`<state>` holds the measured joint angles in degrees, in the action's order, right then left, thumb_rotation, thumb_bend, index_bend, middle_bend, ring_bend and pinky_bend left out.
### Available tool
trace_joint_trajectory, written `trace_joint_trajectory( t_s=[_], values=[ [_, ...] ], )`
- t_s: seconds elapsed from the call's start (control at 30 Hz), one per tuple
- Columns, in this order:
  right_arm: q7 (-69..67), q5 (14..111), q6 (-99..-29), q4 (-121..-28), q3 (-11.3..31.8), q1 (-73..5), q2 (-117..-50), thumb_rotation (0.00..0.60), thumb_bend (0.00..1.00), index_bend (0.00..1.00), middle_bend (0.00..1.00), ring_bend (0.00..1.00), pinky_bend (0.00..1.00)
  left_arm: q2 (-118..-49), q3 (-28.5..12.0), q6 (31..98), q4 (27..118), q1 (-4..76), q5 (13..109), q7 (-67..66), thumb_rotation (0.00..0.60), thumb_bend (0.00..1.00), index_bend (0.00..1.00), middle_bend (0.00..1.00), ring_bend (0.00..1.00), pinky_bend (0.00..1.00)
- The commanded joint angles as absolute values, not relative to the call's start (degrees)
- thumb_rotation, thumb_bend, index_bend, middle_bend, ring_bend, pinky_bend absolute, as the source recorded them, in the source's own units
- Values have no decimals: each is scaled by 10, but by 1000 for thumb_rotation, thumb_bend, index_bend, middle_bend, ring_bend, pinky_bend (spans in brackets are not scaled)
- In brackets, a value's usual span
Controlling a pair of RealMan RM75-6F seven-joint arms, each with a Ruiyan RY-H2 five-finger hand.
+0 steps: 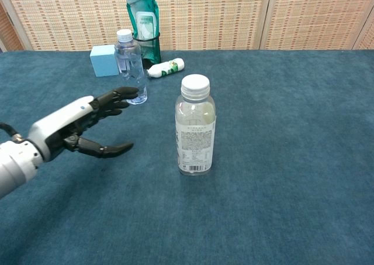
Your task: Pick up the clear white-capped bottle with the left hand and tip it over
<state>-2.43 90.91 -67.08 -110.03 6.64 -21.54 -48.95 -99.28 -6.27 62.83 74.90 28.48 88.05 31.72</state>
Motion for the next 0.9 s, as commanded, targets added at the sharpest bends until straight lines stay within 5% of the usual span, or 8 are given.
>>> trace_joint_trajectory(
  t_s=[0.03,0.8,0.9],
  values=[
    [-22,902,-668,-1101,69,-219,-488,505,369,0,0,0,0,-1013,-63,622,738,302,884,345,600,295,0,0,0,0],
    [-56,888,-660,-1070,64,-230,-500,502,370,0,0,0,0,-1117,-86,591,651,398,884,349,600,292,1,0,0,0],
    [-56,890,-658,-1071,63,-233,-501,501,370,0,0,0,0,-1121,-88,586,646,405,878,341,600,292,82,24,0,0]
  ],
)
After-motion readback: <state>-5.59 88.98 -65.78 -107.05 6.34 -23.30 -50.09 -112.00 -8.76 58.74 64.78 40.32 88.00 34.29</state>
